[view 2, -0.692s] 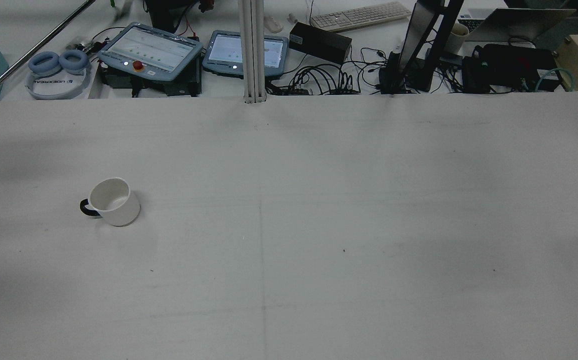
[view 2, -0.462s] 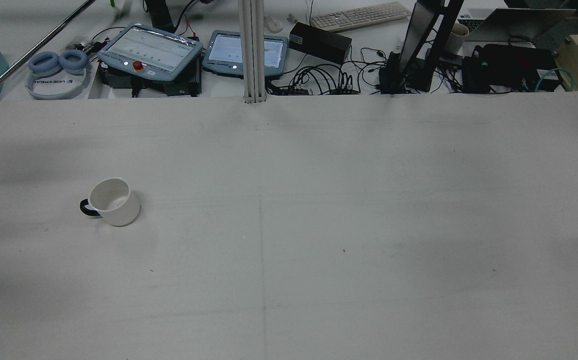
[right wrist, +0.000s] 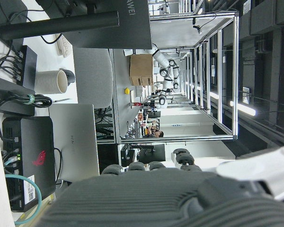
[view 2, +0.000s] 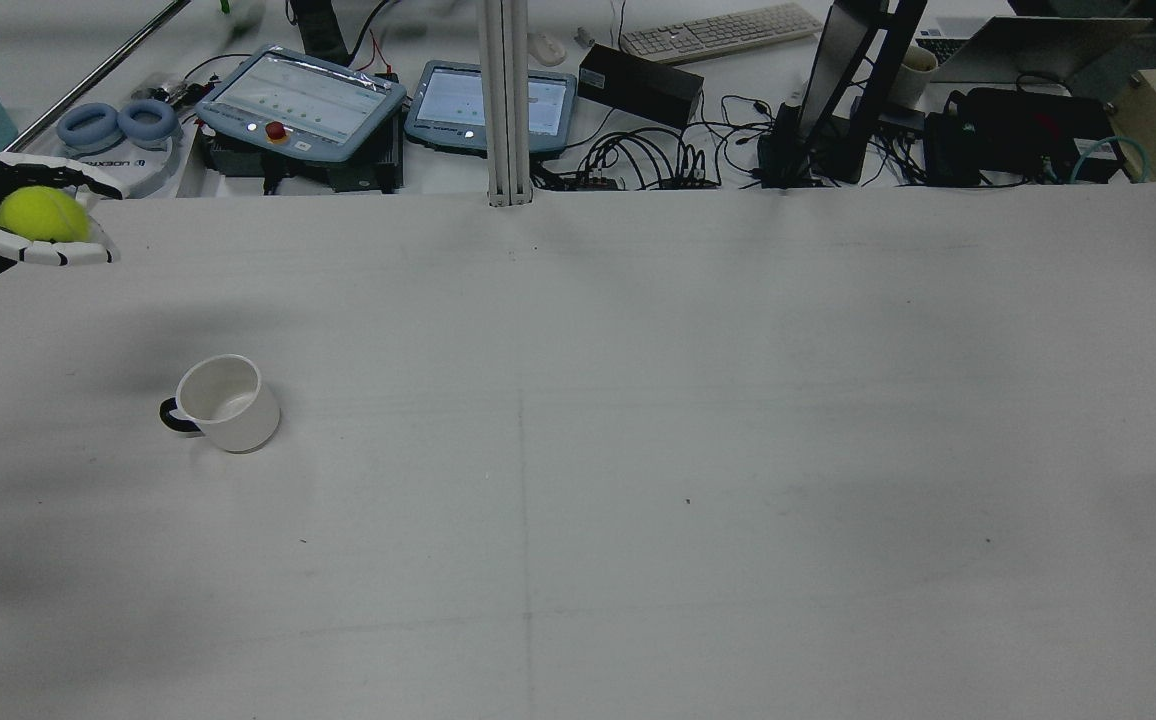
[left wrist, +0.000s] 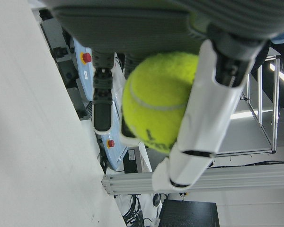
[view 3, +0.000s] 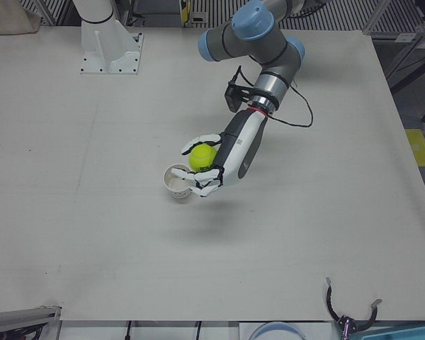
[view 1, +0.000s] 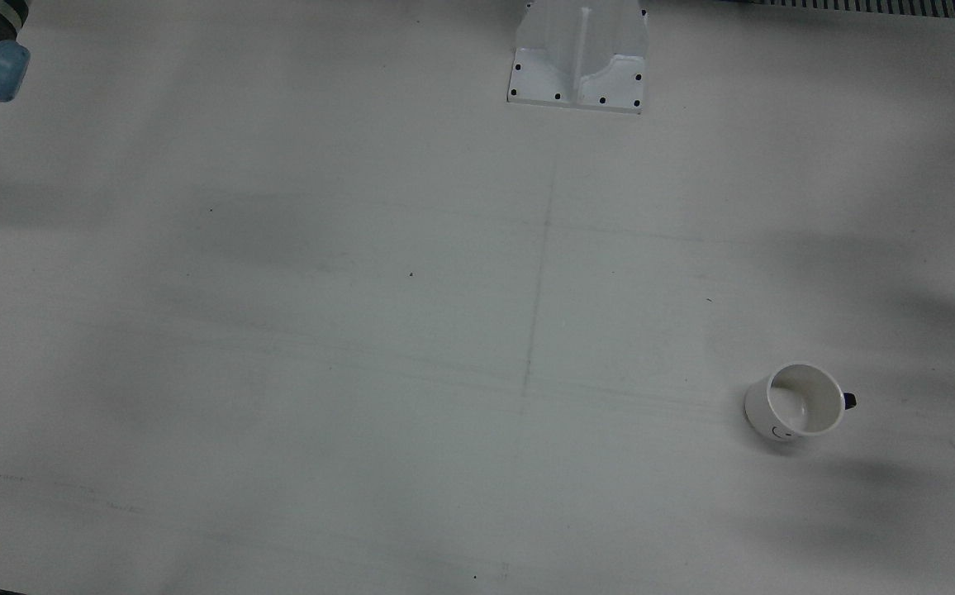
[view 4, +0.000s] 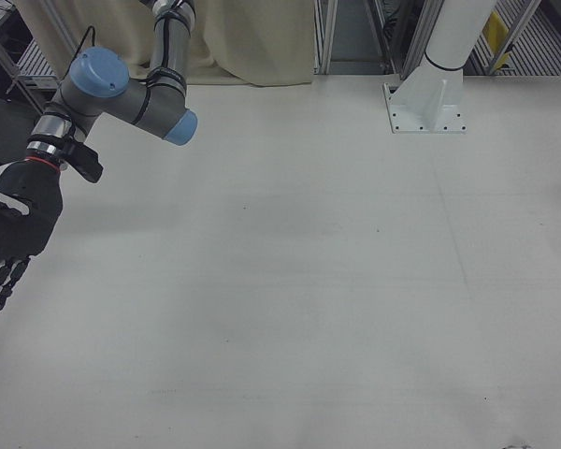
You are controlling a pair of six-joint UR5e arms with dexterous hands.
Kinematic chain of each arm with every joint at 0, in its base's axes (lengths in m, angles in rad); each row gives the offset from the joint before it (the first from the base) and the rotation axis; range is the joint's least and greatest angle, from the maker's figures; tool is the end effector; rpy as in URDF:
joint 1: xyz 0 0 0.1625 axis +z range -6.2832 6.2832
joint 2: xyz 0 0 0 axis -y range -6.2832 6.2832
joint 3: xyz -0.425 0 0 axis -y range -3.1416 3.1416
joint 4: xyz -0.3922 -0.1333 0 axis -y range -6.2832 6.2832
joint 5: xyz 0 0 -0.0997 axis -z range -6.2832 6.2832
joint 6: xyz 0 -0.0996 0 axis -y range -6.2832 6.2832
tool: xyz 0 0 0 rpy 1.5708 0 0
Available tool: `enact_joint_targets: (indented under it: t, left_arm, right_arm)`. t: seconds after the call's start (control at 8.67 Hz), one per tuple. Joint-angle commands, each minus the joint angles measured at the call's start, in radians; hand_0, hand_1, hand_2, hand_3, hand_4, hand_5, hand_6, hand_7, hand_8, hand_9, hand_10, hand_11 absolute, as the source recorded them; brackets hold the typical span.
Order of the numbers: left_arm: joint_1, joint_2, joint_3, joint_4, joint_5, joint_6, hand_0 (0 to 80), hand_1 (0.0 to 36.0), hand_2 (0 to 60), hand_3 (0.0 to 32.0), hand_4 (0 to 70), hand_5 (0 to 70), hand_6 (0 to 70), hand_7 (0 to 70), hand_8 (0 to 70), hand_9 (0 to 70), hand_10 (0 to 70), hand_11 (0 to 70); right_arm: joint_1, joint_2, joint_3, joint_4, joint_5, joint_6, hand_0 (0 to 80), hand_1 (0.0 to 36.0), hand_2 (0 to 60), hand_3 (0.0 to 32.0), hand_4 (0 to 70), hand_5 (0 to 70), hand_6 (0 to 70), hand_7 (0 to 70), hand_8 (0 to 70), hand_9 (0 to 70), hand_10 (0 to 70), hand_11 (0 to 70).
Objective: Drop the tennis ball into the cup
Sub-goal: 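Carry the yellow tennis ball in the left hand over the white mug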
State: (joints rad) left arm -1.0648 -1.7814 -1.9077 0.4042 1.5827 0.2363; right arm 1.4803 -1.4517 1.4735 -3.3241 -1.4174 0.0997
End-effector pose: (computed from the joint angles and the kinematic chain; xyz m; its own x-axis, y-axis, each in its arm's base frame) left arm 0.1445 -0.5333 0.4584 -0.8610 -0.4520 -0.2334 0.1361 0.2373 -0.9618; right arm 0.1006 -0.5351 0.6901 -0.9943 -0.0765 -0.0739 0.0849 -0.1525 -0.9846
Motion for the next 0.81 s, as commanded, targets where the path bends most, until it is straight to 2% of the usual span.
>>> enact_joint_targets:
  t: [0.0, 0.12, 0.23, 0.69]
  left_arm:
    - [0.167, -0.062, 0.010, 0.031, -0.074, 0.001, 80.0, 36.0, 60.0, 0.0, 56.9, 19.5, 25.6, 70.0, 64.0, 70.0, 29.5, 44.6]
    - [0.227, -0.067, 0.018, 0.035, -0.098, 0.004, 80.0, 36.0, 60.0, 0.0, 56.3, 19.4, 25.4, 70.0, 63.5, 70.0, 29.5, 44.6]
    - [0.244, -0.069, 0.036, 0.024, -0.108, 0.005, 80.0, 36.0, 60.0, 0.0, 55.6, 19.4, 25.2, 69.8, 62.8, 70.0, 29.3, 44.5]
    - [0.221, -0.056, 0.039, 0.015, -0.107, 0.005, 80.0, 36.0, 60.0, 0.0, 54.2, 19.4, 24.6, 67.6, 61.6, 70.0, 29.1, 44.3]
  right_arm:
    - [0.000, 0.001, 0.002, 0.000, 0.000, 0.000, 0.0, 0.0, 0.0, 0.0, 0.0, 0.0, 0.0, 0.0, 0.0, 0.0, 0.0, 0.0]
    - [0.000, 0.001, 0.002, 0.000, 0.000, 0.000, 0.0, 0.0, 0.0, 0.0, 0.0, 0.0, 0.0, 0.0, 0.0, 0.0, 0.0, 0.0]
    - [0.000, 0.001, 0.001, 0.000, 0.000, 0.000, 0.0, 0.0, 0.0, 0.0, 0.0, 0.0, 0.0, 0.0, 0.0, 0.0, 0.0, 0.0]
    - [0.000, -0.001, 0.002, 0.000, 0.000, 0.000, 0.0, 0.0, 0.0, 0.0, 0.0, 0.0, 0.0, 0.0, 0.0, 0.0, 0.0, 0.0]
